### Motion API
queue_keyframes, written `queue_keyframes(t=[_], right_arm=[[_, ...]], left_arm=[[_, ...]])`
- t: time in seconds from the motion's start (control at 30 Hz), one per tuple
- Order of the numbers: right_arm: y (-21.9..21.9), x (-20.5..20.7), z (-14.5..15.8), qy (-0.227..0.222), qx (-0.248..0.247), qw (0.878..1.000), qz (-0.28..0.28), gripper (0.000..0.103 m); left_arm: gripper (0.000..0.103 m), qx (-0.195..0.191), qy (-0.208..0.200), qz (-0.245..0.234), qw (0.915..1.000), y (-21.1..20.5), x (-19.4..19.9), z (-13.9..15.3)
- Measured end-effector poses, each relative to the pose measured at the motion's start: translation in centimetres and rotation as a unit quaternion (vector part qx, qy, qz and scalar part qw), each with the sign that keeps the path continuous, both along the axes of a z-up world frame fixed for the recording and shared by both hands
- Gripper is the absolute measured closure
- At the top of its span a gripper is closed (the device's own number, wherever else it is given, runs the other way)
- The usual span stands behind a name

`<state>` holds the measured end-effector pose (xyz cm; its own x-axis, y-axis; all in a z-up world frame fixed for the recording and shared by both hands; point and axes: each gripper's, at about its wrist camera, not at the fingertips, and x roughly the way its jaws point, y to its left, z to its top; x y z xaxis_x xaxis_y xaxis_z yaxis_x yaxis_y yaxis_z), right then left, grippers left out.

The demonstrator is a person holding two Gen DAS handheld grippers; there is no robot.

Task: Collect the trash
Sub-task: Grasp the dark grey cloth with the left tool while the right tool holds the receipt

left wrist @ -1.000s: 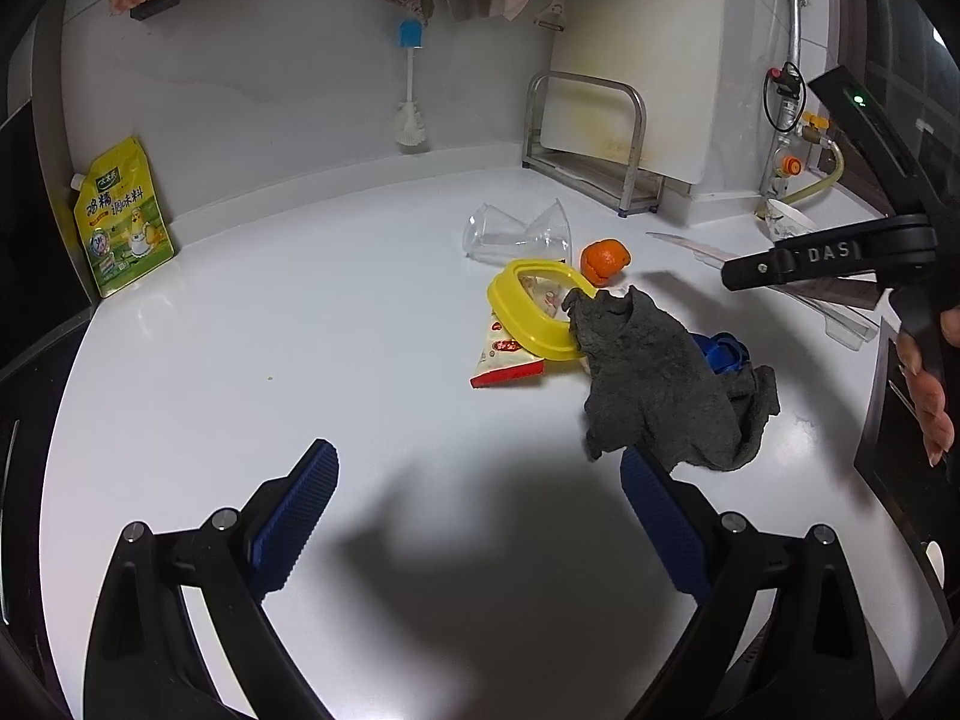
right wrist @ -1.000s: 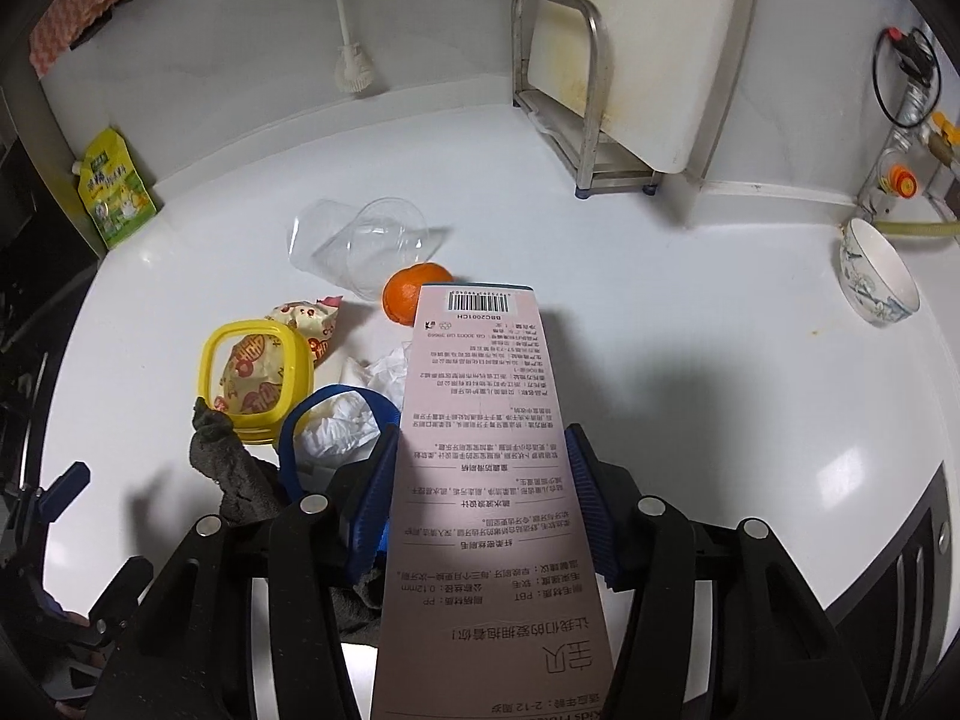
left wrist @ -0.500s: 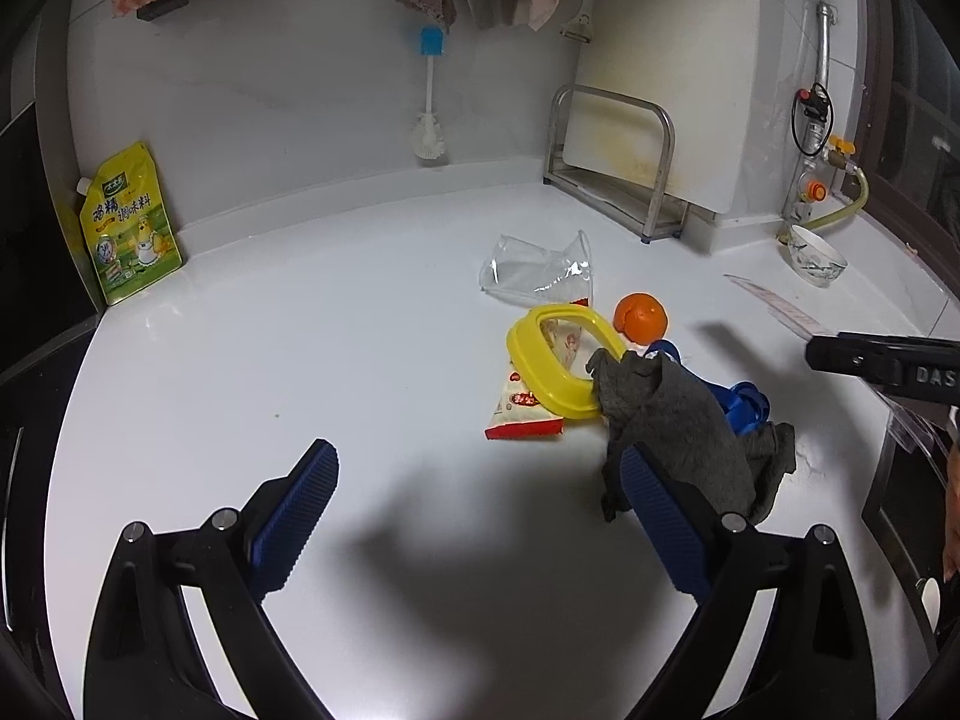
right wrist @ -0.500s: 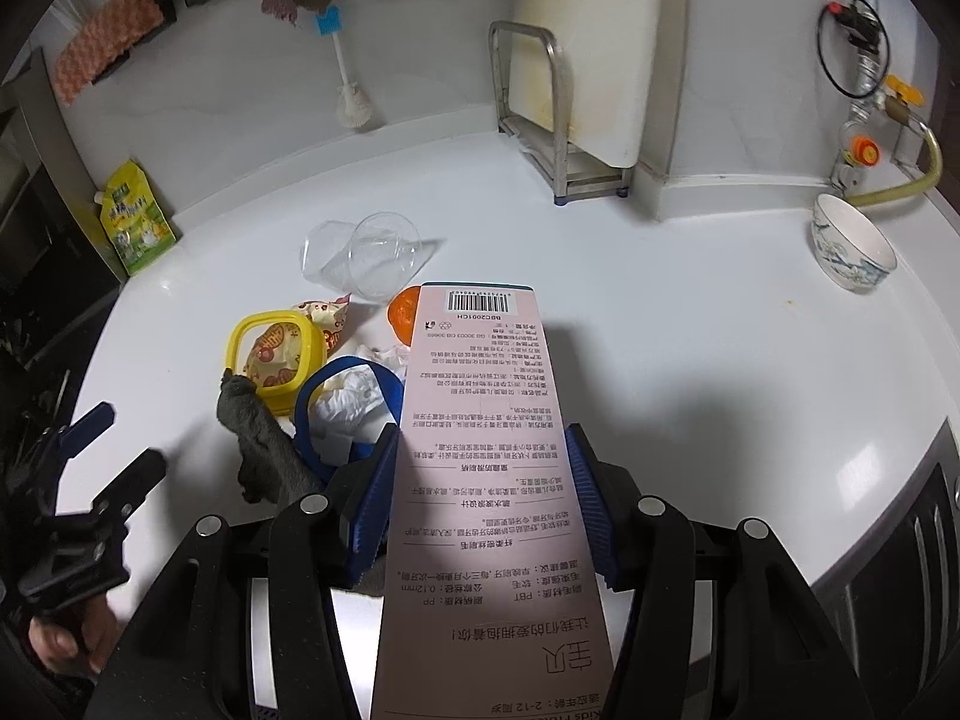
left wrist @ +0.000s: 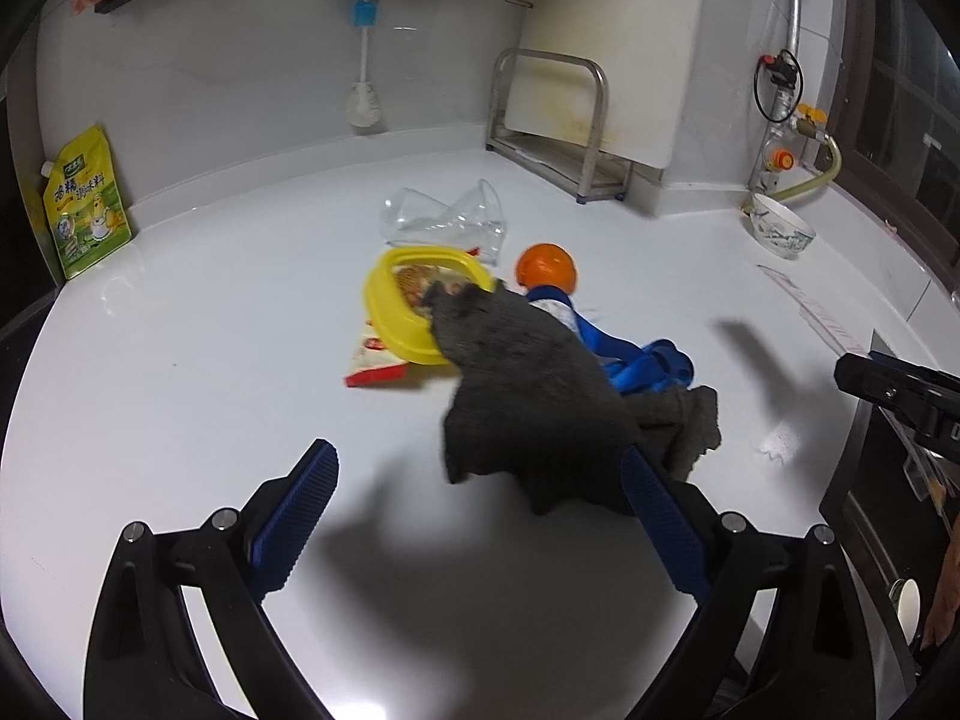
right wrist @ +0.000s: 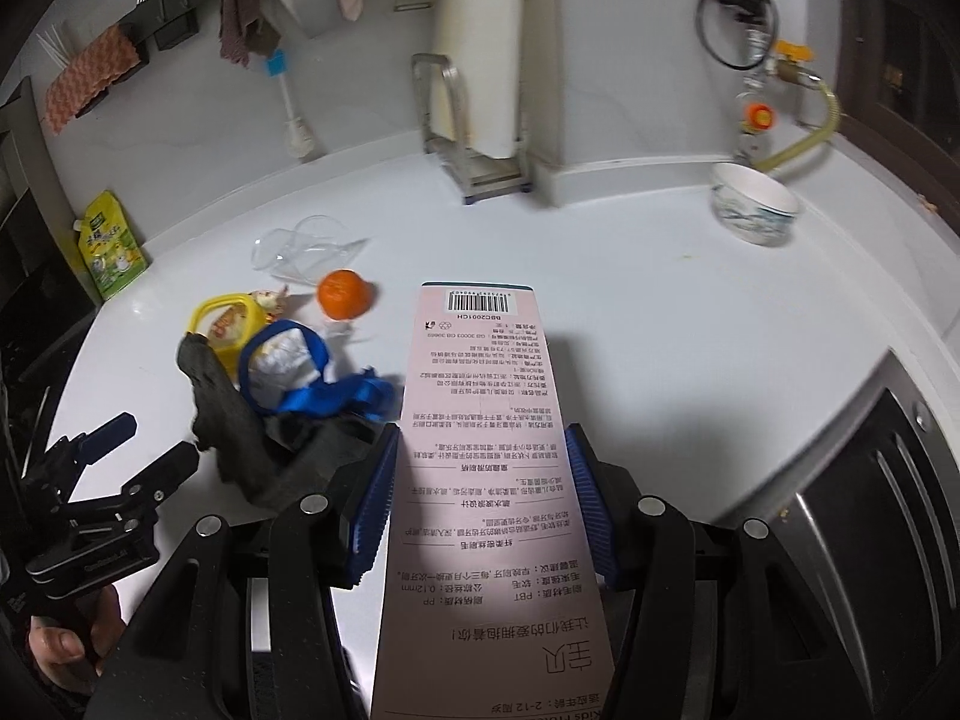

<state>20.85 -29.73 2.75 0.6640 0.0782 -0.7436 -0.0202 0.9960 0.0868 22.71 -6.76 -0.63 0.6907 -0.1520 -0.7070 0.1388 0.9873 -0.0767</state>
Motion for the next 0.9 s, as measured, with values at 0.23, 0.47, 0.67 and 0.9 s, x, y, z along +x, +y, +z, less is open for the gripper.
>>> queue_keyframes(t=[0.23, 0.47, 0.67, 0.9], right_arm=[[-2.3, -1.9, -0.3, -0.019, 0.04, 0.999, -0.017, 0.05], [-3.5, -2.9, -1.0, -0.027, 0.061, 0.997, -0.025, 0.05], [-3.7, -3.5, -1.2, -0.033, 0.071, 0.997, -0.026, 0.05], [-3.0, -4.4, -1.4, -0.04, 0.089, 0.995, -0.026, 0.05]], left_arm=[[0.009, 0.023, 0.014, 0.005, 0.9996, -3.3, 0.5, -1.4], [0.007, 0.026, 0.024, 0.027, 0.999, -4.5, 1.9, -2.1], [0.058, -0.006, 0.03, 0.012, 0.9994, -4.1, 2.0, -2.3], [0.087, -0.007, 0.027, -0.006, 0.9996, -3.5, 0.4, -1.7]])
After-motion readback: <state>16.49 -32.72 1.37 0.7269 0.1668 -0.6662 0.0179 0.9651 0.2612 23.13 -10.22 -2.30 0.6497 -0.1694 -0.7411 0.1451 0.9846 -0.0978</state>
